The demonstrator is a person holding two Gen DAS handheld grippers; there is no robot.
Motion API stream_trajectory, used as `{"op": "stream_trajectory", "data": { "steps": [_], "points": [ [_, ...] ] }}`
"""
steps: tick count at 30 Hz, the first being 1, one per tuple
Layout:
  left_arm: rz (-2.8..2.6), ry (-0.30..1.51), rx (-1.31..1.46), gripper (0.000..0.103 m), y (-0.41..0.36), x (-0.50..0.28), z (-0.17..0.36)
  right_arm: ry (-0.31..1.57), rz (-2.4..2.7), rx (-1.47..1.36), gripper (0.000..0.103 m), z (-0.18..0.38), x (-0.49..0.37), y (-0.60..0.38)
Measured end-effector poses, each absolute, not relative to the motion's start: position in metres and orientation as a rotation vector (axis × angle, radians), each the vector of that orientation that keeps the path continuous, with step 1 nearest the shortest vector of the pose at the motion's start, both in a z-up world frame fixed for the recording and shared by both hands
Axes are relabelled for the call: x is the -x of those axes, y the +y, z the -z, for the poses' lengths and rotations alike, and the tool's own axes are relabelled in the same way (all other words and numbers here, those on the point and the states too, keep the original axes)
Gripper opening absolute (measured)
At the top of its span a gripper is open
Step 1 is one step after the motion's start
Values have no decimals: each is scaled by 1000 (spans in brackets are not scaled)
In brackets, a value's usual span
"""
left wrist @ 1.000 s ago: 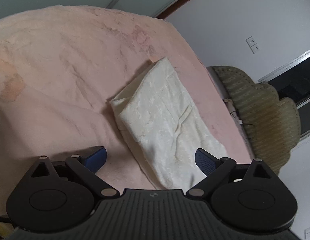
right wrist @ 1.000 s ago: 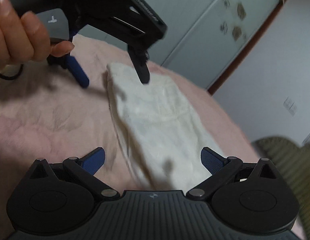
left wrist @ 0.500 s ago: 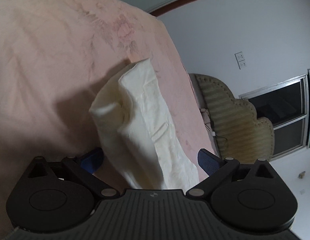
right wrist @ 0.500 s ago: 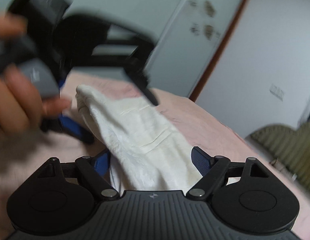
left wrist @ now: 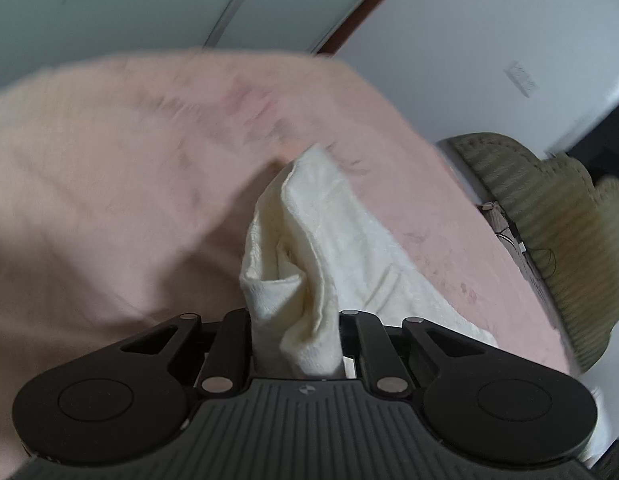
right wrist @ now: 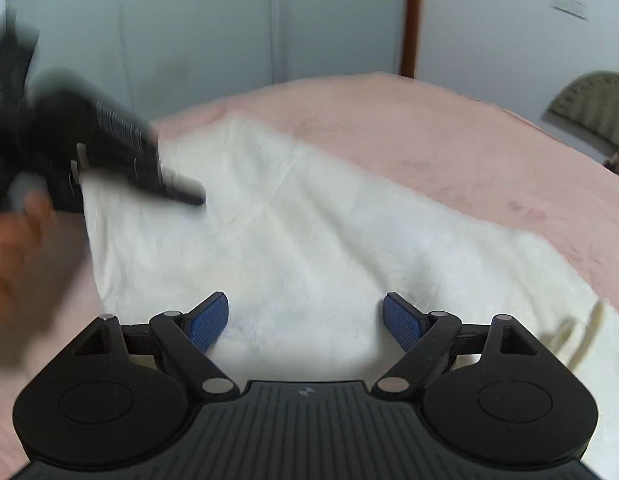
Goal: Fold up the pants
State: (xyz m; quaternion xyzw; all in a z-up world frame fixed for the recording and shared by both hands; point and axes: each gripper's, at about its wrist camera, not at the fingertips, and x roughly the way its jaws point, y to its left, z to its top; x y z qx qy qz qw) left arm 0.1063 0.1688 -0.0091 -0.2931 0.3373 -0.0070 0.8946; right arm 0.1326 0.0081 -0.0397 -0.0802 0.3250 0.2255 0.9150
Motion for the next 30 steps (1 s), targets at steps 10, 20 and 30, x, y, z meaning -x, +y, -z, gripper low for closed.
{"op": "stream_trajectory", "data": {
  "steps": [10, 20, 30],
  "points": [
    [207, 445, 261, 13, 59, -48, -71, 509, -365, 142, 85, -7, -122, -49],
    [377, 418, 138, 14, -55, -27, -69, 401, -365, 8, 85, -20, -92, -115],
    [534, 440, 40, 15, -159, -17, -56, 398, -262, -24, 85, -9, -77, -203]
  ]
}}
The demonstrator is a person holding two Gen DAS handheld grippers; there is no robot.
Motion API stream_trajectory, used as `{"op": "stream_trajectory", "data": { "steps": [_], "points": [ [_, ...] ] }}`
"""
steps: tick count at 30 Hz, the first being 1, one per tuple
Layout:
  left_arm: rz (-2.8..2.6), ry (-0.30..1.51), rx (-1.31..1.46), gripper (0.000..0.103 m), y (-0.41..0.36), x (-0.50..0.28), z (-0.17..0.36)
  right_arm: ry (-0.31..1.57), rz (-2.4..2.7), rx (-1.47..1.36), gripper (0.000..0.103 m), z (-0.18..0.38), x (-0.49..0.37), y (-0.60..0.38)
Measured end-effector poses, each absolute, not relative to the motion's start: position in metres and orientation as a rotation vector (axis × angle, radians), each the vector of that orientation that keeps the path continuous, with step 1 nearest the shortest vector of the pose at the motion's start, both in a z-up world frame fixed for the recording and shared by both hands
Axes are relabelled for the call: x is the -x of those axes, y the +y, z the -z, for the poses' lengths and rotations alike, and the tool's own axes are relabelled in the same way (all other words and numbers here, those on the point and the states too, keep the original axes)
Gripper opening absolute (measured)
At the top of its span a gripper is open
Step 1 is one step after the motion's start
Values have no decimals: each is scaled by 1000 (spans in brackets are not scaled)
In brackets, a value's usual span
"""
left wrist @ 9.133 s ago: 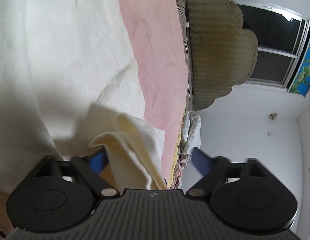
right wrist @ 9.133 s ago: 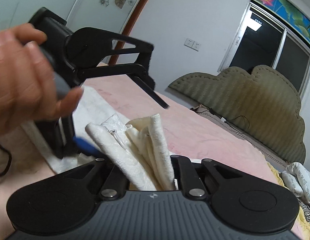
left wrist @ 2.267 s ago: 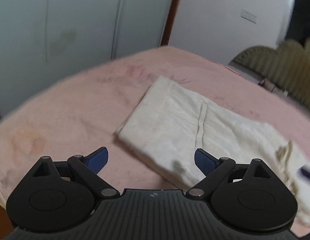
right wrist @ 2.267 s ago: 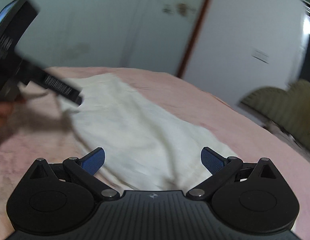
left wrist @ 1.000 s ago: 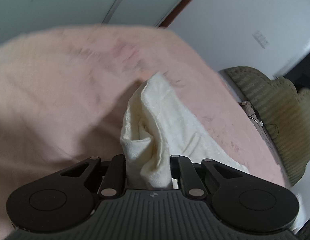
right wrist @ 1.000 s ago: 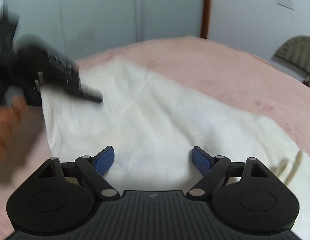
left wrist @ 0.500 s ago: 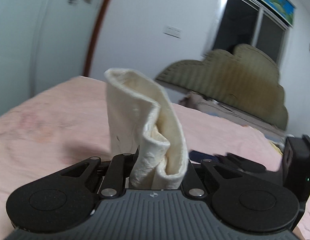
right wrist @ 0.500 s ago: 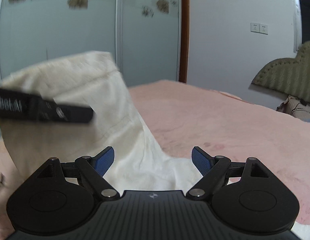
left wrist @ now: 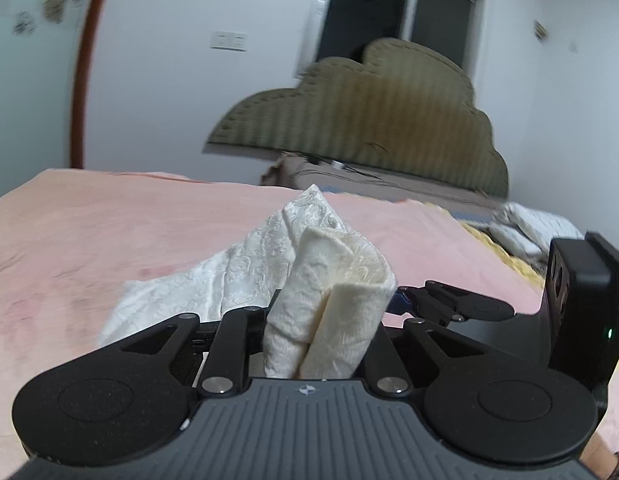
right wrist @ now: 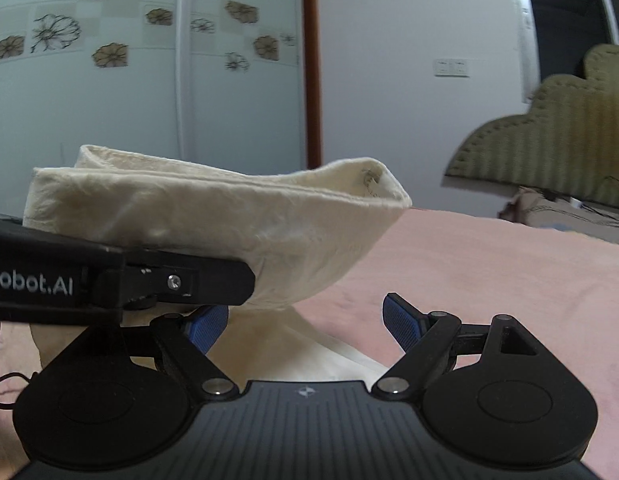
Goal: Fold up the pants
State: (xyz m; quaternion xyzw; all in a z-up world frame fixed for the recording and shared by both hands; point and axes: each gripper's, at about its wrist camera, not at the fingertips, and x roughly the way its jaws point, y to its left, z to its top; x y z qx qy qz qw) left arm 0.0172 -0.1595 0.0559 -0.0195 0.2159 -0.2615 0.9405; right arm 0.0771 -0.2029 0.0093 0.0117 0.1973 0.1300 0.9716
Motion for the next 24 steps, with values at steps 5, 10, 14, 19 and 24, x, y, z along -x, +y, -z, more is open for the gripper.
{"op": "stream_trajectory", "data": {
  "steps": [5, 10, 14, 19, 24],
  "points": [
    [595, 455, -25, 16, -212, -5, -40, 417, -205, -24, 85, -2, -58, -243],
    [627, 495, -73, 18, -251, 3, -19, 475, -146, -6, 85, 14, -41, -272],
    [637, 563, -76, 20, -263, 1, -1, 522, -124, -4, 85, 32, -33, -282],
    [676, 634, -86, 35, -263, 0, 13, 573, -137, -11, 85, 45, -22, -293],
    [756, 733, -23, 49, -254, -6, 17, 653, -92, 21, 85, 43, -1, -311]
  ]
}}
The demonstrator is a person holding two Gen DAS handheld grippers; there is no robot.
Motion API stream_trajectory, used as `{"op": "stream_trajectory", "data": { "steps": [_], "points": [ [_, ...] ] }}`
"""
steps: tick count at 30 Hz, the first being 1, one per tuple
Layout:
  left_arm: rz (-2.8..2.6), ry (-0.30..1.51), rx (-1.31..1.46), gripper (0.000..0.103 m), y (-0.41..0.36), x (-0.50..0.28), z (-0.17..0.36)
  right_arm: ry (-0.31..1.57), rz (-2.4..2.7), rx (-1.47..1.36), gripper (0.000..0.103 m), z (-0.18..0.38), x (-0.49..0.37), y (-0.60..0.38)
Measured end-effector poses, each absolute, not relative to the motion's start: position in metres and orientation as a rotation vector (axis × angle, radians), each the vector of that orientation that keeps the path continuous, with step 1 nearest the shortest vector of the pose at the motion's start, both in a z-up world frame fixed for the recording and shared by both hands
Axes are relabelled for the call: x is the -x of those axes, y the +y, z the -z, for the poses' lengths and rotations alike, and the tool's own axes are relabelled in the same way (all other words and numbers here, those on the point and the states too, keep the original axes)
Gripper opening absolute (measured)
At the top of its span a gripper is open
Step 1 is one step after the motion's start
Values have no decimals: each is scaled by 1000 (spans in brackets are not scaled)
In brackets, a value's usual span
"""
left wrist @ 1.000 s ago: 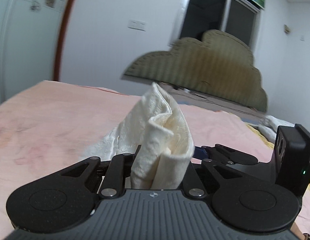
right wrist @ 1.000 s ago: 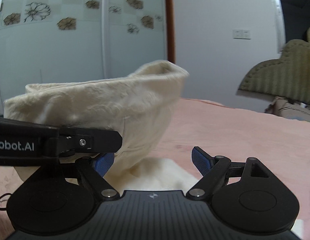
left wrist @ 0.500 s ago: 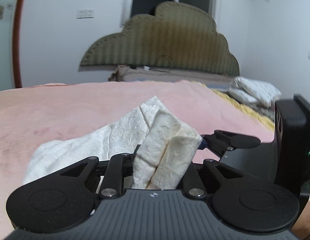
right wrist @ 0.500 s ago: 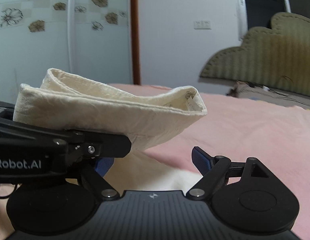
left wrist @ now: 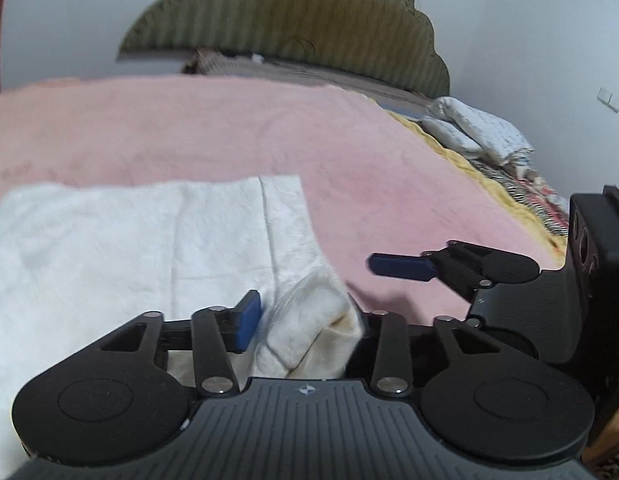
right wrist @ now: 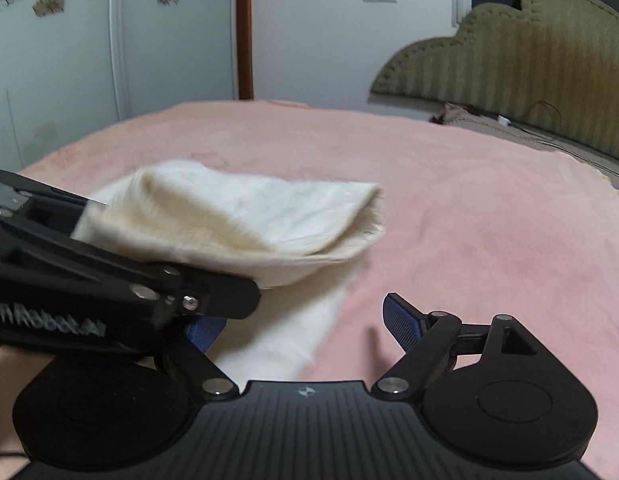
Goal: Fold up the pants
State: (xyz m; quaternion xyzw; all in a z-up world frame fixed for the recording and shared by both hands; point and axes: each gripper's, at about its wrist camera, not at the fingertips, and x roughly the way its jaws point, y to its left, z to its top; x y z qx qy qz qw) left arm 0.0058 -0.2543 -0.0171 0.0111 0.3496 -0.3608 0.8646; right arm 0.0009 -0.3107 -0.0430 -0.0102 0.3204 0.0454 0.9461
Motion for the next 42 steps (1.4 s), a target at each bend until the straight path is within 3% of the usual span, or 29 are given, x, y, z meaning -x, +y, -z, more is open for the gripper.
{"op": "stream_trajectory", "data": {
  "steps": [3, 5, 7, 8, 14, 19, 24, 30, 36, 42],
  "points": [
    [852, 747, 5, 52, -242, -1, 10, 688, 3, 68, 85, 40, 13, -321],
    [876, 723, 31, 60, -224, 2, 0, 680, 106, 75, 85, 37, 22, -329],
    [835, 662, 53, 73, -199, 3, -10, 644, 190, 57, 85, 32, 30, -332],
    [794, 630, 55, 75, -187, 1, -13, 611, 187, 34, 85, 28, 33, -331],
    [550, 537, -65, 75, -139, -14, -15, 455, 2, -31, 85, 11, 22, -289],
    [564, 652, -114, 74, -124, -18, 13, 526, -157, 28, 85, 17, -10, -254],
    [529, 581, -186, 75, -121, -7, 14, 662, 22, 103, 85, 36, -20, -254],
    [477, 594, -127, 75, -119, -16, 13, 514, -63, -9, 85, 17, 20, -252],
    [421, 584, -212, 79, -130, -13, 27, 595, 31, 126, 85, 42, 0, -237],
    [396, 567, -240, 85, -135, -11, 31, 576, 88, 13, 85, 48, 8, -254]
  ]
}}
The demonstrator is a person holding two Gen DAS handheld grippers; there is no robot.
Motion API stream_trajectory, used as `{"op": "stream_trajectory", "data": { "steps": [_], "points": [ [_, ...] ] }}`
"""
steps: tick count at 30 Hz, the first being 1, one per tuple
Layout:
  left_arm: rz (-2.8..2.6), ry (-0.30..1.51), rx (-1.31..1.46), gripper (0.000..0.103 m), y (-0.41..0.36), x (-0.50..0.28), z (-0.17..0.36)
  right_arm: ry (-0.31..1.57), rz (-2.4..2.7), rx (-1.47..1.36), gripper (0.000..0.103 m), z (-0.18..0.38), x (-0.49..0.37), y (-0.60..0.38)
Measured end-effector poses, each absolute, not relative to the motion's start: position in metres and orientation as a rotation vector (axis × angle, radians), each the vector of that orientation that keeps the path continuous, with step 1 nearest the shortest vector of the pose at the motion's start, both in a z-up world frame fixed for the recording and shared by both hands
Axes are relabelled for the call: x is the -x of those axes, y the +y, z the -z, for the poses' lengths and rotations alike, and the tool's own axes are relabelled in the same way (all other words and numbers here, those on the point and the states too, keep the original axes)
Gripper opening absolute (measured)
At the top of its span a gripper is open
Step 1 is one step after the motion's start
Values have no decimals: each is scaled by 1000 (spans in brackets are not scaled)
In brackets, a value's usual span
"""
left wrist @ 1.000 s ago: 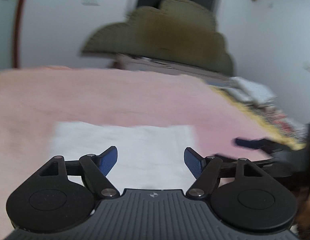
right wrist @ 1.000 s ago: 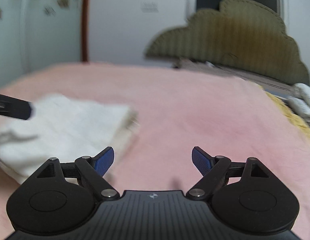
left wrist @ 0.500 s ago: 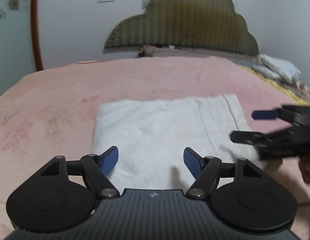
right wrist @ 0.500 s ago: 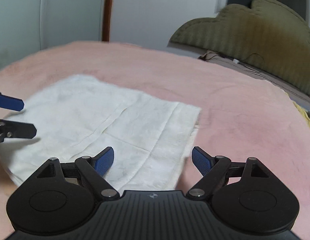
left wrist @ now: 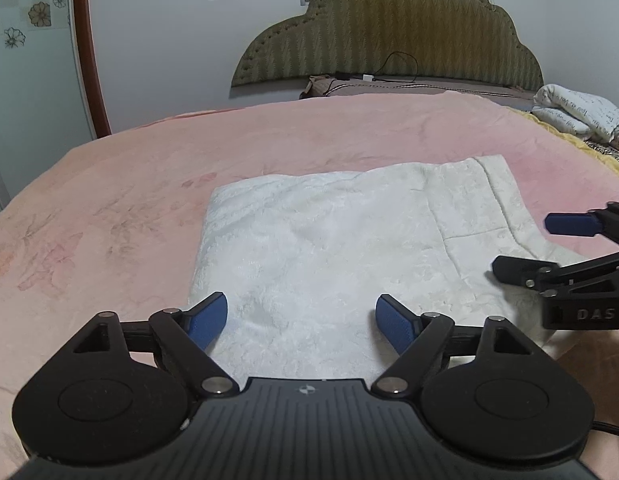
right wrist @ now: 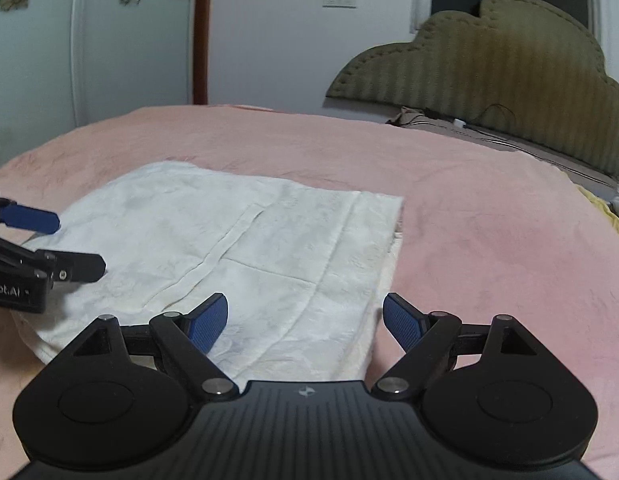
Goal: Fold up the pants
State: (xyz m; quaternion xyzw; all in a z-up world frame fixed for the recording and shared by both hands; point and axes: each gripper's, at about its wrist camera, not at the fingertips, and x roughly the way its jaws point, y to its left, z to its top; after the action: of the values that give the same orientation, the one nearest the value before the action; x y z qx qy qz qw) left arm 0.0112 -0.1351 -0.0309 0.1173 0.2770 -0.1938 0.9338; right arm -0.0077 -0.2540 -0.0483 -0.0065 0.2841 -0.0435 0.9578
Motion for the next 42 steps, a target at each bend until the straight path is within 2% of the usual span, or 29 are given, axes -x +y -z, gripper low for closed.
{"op": "stream_trajectory", "data": {
  "steps": [6, 12, 18, 23, 27, 33, 42],
  "points": [
    [385, 552, -251, 87, -136, -10, 33, 515, 68, -63, 85, 42, 23, -251],
    [382, 541, -269, 88, -137, -9, 35, 564, 94, -39, 85, 57, 11, -249],
    [325, 498, -236, 88, -116, -20, 19, 554, 111, -99, 92, 65, 15, -259],
    [244, 592, -45, 88, -67, -52, 14, 560, 123, -122, 98, 67, 15, -264],
    [141, 599, -25, 87, -46, -59, 23, 562, 144, -111, 103, 67, 15, -263],
    [75, 626, -38, 87, -30, -59, 37, 578, 136, -134, 103, 68, 11, -268],
    [56, 632, -46, 95, -31, -55, 47, 589, 122, -171, 103, 70, 9, -274]
  ]
}}
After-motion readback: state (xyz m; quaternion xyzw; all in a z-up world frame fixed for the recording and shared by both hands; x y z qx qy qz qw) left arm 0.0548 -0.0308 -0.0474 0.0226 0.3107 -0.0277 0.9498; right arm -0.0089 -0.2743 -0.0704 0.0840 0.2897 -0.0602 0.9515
